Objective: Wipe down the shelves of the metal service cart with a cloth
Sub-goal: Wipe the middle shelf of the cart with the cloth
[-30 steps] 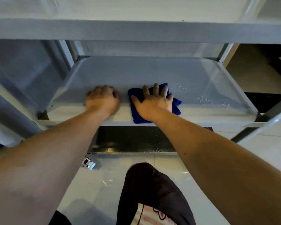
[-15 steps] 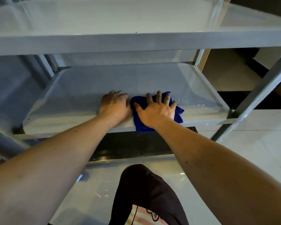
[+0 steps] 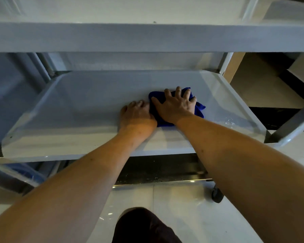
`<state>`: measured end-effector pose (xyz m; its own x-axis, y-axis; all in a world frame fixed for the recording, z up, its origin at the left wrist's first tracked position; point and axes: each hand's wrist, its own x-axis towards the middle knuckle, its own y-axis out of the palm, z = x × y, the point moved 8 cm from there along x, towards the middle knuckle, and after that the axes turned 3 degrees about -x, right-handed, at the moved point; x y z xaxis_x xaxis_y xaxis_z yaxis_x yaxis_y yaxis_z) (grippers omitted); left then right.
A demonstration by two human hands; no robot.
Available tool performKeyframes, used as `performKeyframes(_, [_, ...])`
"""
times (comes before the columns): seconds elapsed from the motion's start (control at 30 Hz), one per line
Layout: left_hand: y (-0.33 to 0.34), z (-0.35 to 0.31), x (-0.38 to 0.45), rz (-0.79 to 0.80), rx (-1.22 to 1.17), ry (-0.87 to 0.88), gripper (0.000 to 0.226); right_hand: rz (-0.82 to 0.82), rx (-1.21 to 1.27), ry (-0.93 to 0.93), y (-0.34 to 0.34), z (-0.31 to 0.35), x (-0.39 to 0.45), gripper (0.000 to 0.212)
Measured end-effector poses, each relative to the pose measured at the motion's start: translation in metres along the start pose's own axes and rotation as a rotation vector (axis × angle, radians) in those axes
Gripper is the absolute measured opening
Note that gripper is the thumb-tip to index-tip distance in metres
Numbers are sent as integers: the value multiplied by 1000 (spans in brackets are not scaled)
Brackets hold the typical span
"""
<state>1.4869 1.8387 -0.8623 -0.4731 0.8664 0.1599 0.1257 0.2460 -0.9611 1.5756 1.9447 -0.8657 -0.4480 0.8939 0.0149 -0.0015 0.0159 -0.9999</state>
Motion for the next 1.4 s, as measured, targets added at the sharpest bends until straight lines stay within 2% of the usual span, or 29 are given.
performKeyframes(0.3, [-2,6,-2,-10,25,49,44,6,19,42,-2,17,82,82])
performKeyframes(0.73, [-5,15,-21,-23,-23,78,43,-20,21,51,-8,18,94,81])
performKeyframes(1.0, [-6,13,-20,-9,10,90,41,-18,38,66,0,8,49,79])
performKeyframes(1.23, [-8,13,-22,-6,-4,100,35,-15,35,104,2,-15,-30,79])
performKeyframes(1.4, [-11,18,-32,19,-25,113,41,17,41,156,5,-36,-92,79])
